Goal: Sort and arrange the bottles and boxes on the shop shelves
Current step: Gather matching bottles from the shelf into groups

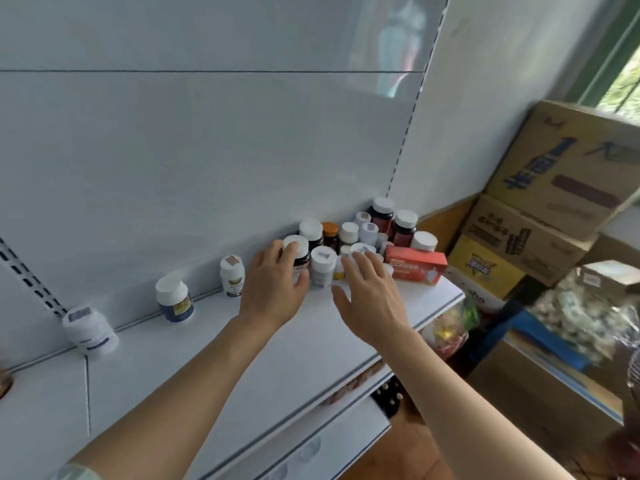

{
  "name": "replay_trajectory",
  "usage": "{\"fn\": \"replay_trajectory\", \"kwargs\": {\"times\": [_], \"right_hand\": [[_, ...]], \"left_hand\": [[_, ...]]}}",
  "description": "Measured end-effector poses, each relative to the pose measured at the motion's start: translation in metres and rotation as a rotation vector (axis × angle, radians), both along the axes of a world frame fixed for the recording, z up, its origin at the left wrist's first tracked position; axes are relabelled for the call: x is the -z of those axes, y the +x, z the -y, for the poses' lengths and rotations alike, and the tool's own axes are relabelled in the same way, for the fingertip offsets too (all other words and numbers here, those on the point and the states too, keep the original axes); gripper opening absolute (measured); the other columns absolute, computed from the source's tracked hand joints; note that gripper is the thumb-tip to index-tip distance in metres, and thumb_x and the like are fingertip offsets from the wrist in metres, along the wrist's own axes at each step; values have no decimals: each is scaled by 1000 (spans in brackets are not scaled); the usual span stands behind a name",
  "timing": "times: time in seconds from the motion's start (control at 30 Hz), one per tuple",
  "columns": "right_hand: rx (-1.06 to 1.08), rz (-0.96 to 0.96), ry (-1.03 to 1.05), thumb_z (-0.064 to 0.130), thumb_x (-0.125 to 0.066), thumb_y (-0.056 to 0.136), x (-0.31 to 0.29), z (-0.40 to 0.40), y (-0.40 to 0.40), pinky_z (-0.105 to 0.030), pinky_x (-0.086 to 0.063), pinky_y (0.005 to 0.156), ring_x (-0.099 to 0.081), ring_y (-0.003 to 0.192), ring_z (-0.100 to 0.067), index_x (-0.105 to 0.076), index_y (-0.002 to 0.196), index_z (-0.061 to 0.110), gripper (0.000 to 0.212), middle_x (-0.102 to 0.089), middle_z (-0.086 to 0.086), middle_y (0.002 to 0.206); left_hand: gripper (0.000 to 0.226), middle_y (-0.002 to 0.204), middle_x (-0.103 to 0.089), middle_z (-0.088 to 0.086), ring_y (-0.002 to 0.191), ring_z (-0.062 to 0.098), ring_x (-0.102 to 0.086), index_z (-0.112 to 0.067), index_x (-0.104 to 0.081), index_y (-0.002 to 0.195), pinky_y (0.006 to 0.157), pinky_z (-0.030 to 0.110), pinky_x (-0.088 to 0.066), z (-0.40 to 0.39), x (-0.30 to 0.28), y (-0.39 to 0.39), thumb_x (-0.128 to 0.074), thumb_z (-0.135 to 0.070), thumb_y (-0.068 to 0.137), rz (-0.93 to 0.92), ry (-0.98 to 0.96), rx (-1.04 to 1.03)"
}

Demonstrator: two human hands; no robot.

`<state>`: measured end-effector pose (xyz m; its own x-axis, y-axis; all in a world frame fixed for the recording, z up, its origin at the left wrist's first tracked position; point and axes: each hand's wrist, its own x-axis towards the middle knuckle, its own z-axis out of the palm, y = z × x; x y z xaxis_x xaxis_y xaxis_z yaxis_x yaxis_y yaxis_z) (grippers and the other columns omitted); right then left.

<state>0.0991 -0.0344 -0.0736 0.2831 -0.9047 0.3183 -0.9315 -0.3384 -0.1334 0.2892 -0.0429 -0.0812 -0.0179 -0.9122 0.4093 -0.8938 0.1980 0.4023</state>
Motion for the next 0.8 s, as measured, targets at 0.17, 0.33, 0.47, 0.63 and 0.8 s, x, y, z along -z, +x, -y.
{"fn": "replay_trajectory", "kwargs": {"times": [0.17, 0.33, 0.47, 0.63, 0.8], "right_hand": [[-103, 11, 18, 39, -54, 91, 12, 56, -3, -47, -43, 104, -35, 137, -31, -44, 142, 11, 59, -49, -6, 141], [-303, -25, 59, 33, -60, 82, 23, 101, -11, -48, -49, 89, -44, 127, -30, -60, 123, 18, 43, -60, -4, 121], [-426, 2, 48, 32, -62, 79, 30, 128, -16, -43, -52, 81, -49, 116, -26, -67, 104, 18, 30, -65, 1, 102], [-528, -3, 83, 29, -65, 85, 30, 142, -14, -41, -51, 78, -50, 111, -25, -63, 101, 15, 21, -65, 3, 100], [-591, 78, 68, 36, -69, 83, 29, 147, -23, -40, -48, 78, -54, 101, -27, -65, 104, 20, 27, -65, 1, 99]], "left_hand": [[54, 134, -48, 12, 125, 34, -44, -13, -46, 137, 97, 43, -44, 34, 7, -4, -61, -34, 90, -12, 69, -78], [47, 129, -52, 9, 120, 32, -49, -13, -49, 133, 91, 44, -48, 48, 19, -12, -61, -31, 91, -33, 127, -134], [38, 124, -55, 11, 109, 33, -56, -10, -52, 127, 81, 44, -51, 53, 21, -21, -62, -17, 92, -96, 126, -188], [35, 124, -53, 10, 102, 32, -59, -9, -53, 123, 79, 43, -49, 51, 18, -31, -64, -17, 91, -167, 141, -290], [31, 122, -54, 3, 107, 22, -56, -14, -54, 120, 84, 34, -44, 42, 13, -37, -64, -22, 92, -220, 148, -343]]}}
